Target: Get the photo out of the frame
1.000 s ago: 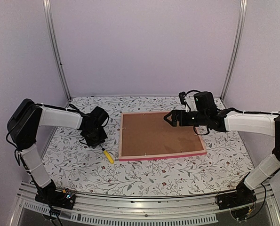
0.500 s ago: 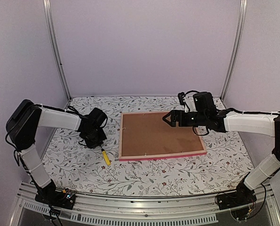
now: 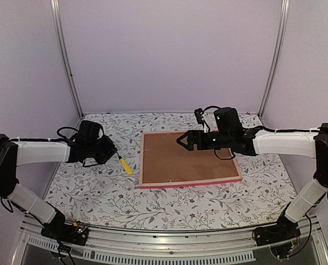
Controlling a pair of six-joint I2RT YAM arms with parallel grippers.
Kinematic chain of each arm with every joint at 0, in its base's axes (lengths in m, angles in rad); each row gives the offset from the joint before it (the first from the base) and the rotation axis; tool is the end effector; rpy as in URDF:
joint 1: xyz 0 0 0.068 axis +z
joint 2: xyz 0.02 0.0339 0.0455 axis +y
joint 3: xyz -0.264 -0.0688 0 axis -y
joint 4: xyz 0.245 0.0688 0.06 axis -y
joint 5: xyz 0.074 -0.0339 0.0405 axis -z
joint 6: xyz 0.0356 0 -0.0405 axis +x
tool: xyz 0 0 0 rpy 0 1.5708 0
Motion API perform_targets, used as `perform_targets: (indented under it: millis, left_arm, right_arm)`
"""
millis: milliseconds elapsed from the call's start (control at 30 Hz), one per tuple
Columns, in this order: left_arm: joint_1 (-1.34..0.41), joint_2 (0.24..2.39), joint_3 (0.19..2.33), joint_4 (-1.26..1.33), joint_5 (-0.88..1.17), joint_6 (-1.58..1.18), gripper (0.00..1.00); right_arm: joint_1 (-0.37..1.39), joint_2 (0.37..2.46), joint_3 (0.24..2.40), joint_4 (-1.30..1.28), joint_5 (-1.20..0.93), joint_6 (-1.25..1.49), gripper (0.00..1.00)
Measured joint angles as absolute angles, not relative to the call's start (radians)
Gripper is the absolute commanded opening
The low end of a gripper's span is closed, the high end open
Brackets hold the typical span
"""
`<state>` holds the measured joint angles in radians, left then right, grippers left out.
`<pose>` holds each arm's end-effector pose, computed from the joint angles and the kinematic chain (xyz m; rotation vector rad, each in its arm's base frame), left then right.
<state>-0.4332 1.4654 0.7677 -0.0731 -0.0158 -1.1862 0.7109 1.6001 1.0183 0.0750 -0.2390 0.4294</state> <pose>0.2699 -0.1242 0.1883 -0.9185 2.3007 -0.7449 0.2676 0.2415 0.2402 -0.4619 2.1533 0.9200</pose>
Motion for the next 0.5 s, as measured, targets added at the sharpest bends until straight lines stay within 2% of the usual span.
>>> perform_targets:
  millis: [267, 500]
  left_arm:
    - [-0.424, 1.385, 0.547, 0.461, 0.081, -1.32, 0.0]
    - [-0.424, 1.385, 0.471, 0.863, 0.124, -1.413, 0.0]
  right_arm:
    - [0.77, 1.61, 1.056, 0.14, -0.287, 0.48, 0.98]
    - [0.826, 1.662, 1.108, 0.238, -0.352, 0.555, 0.96]
